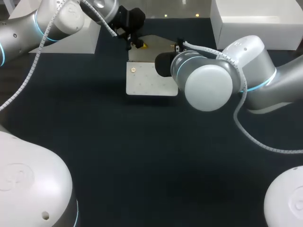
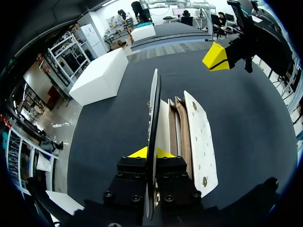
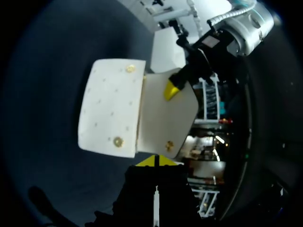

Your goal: Pick up the bag, open it, inspect its contents, close it, and place it on the opposite side

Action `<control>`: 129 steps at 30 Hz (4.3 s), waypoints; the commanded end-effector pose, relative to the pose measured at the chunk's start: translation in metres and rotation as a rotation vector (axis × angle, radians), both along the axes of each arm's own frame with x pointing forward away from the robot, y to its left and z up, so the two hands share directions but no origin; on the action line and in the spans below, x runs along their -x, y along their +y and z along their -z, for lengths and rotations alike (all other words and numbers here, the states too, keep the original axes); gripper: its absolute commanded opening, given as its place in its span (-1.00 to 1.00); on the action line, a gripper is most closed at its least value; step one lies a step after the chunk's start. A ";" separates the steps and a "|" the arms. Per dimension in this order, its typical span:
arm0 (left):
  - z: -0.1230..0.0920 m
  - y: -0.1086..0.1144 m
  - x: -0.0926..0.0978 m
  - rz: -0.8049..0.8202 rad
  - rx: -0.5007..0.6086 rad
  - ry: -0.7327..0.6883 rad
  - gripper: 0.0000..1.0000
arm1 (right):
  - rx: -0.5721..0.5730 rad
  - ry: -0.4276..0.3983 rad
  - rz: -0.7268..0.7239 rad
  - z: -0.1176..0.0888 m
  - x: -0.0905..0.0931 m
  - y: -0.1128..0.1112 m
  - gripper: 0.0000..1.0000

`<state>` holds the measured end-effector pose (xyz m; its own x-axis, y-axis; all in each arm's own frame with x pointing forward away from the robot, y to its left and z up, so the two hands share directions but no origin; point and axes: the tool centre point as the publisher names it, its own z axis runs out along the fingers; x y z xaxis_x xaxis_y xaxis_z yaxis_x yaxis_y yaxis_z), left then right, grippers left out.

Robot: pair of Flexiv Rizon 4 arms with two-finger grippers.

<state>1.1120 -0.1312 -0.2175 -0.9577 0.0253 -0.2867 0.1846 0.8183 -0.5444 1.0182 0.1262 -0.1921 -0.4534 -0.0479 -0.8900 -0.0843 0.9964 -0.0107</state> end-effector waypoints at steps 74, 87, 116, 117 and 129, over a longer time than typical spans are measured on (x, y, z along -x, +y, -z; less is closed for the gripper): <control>-0.019 0.002 0.011 -0.069 0.111 0.003 -1.00 | 0.021 0.213 -0.020 0.070 -0.033 0.027 -1.00; -0.021 -0.001 0.015 -0.035 0.115 0.006 -1.00 | 0.003 0.154 0.016 0.064 -0.055 0.019 -1.00; -0.020 -0.001 0.011 -0.047 0.153 0.079 -1.00 | 0.009 0.177 0.008 0.079 -0.057 0.019 -1.00; -0.020 -0.001 0.010 -0.047 0.162 0.093 -1.00 | 0.009 0.179 0.009 0.081 -0.056 0.019 -1.00; -0.018 -0.004 0.013 -0.058 0.159 0.110 -1.00 | -0.007 0.161 0.020 0.072 -0.054 0.017 -1.00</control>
